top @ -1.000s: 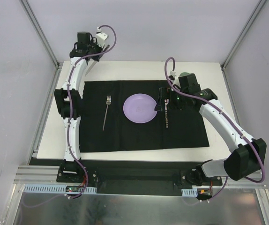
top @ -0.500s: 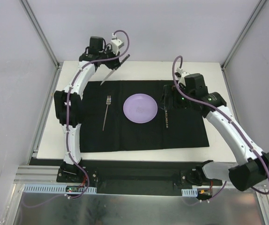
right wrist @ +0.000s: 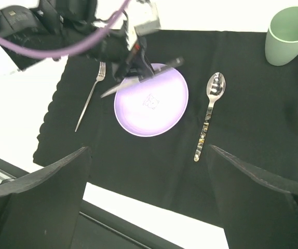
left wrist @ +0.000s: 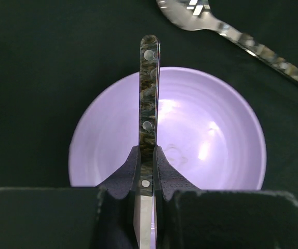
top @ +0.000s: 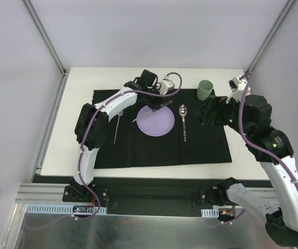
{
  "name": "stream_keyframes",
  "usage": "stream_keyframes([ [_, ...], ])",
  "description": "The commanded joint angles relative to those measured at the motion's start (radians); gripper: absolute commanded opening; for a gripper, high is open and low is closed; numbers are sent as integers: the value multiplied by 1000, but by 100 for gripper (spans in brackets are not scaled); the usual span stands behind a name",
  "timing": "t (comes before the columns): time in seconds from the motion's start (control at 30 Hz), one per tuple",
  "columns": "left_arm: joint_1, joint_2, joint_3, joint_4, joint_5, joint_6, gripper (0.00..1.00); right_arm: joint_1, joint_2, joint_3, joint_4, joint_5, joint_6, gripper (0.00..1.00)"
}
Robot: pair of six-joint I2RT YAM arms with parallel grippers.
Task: Set the dinner table for one person
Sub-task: Place the knife on the napkin.
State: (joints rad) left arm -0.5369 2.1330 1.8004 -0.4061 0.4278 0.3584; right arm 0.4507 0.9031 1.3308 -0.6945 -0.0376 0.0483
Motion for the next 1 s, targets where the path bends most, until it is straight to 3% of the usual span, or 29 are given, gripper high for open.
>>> stream_keyframes([
  [0.0,-72,-140,-41,10,-84,42,0,5,-73,-24,-46,21,24,96],
  [0.5,-418,-125,-116,12,-236,33,0,5,-187,-91,-119,-19,36,96],
  [0.9,-472,-9,-82,13,-215,-29,0,5,-237,-97,-151,-10,47,96],
  [0.97,-474,11,-76,15,-208,-36,4,5,-245,-97,-155,-5,48,96],
])
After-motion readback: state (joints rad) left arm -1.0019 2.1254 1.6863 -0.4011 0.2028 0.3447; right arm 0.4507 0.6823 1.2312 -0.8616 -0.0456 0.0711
